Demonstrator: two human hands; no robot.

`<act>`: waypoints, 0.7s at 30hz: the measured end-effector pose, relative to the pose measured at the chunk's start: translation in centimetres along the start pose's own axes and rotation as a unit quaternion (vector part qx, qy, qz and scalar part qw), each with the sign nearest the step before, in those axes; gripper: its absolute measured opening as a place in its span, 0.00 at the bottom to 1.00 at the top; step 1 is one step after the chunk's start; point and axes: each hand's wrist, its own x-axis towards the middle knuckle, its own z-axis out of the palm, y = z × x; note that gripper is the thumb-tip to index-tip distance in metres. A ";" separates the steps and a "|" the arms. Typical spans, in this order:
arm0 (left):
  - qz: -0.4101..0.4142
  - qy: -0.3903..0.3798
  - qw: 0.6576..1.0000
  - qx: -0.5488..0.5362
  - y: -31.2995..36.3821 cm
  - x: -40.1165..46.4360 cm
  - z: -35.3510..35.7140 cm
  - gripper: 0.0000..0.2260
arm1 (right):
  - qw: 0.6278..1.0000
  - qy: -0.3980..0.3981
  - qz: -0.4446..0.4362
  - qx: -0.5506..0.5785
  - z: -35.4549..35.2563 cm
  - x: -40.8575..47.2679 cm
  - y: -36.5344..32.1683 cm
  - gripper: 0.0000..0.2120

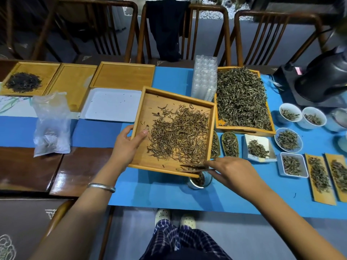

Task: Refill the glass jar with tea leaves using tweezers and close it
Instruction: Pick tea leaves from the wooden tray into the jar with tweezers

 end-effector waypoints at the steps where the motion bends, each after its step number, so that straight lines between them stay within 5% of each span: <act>1: 0.000 0.000 1.000 -0.001 0.0 0.0 0.0 0.11 | 1.000 0.000 0.005 -0.002 0.1 -0.4 0.2 0.09; 16: 0.007 -0.014 1.000 -0.021 -0.3 0.8 0.2 0.11 | 0.994 -0.039 0.105 -0.009 -0.2 -4.9 0.2 0.10; 21: 0.010 -0.014 1.000 -0.022 -0.6 0.8 0.0 0.10 | 0.984 0.047 0.168 0.046 -1.1 -3.4 -1.5 0.09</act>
